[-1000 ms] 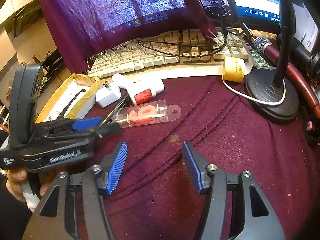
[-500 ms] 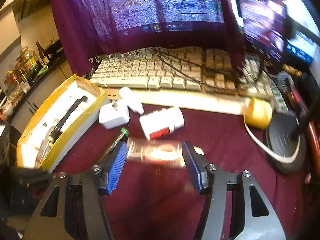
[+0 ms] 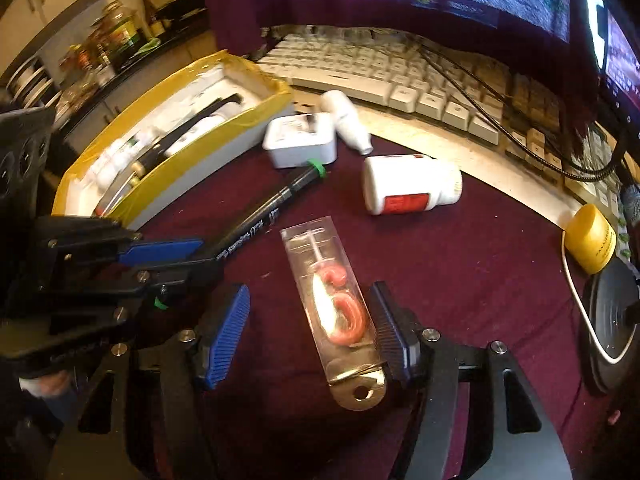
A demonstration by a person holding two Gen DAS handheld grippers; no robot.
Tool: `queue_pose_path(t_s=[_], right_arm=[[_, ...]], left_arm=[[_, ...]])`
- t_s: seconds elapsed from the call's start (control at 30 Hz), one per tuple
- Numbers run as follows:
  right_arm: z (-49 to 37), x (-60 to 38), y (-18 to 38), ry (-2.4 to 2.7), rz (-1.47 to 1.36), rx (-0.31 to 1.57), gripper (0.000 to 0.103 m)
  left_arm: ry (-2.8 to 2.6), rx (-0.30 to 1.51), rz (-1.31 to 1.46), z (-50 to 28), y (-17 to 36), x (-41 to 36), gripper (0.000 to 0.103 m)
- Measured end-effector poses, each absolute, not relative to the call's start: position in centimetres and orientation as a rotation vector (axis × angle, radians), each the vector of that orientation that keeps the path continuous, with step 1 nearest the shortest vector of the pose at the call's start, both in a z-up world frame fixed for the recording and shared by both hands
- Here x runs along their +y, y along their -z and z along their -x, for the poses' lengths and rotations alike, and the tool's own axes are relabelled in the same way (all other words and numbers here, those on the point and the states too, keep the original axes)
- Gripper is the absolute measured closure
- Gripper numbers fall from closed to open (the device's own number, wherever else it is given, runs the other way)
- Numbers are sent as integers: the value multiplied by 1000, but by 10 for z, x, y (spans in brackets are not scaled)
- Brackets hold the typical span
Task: Organize objects
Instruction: 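Grasp the boxed red candle with right tool while left tool holds the marker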
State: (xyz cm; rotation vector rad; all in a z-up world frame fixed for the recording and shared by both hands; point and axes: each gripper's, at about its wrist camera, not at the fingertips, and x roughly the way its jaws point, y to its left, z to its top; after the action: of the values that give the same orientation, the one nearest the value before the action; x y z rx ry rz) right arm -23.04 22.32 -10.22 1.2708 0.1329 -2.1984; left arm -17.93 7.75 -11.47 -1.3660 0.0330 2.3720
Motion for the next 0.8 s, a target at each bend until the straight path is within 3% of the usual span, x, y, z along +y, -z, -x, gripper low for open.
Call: queue_pose_path(t_s=[0.47, 0.53, 0.6, 0.67, 0.8], right_arm=[[225, 227, 106, 2270, -1294, 27, 42], [221, 230, 106, 2316, -1300, -24, 47], [216, 231, 106, 2364, -1299, -26, 64], [211, 234, 106, 2398, -1299, -35, 72], [209, 240, 106, 2426, -1295, -95, 75]], left_arm=[[-2338, -122, 1417, 166, 114, 58, 91], [-2339, -127, 1422, 168, 114, 58, 90], [-2353, -121, 1394, 167, 116, 58, 90], [-2377, -161, 1365, 162, 117, 53, 90], [-2414, -84, 1351, 152, 116, 58, 90]])
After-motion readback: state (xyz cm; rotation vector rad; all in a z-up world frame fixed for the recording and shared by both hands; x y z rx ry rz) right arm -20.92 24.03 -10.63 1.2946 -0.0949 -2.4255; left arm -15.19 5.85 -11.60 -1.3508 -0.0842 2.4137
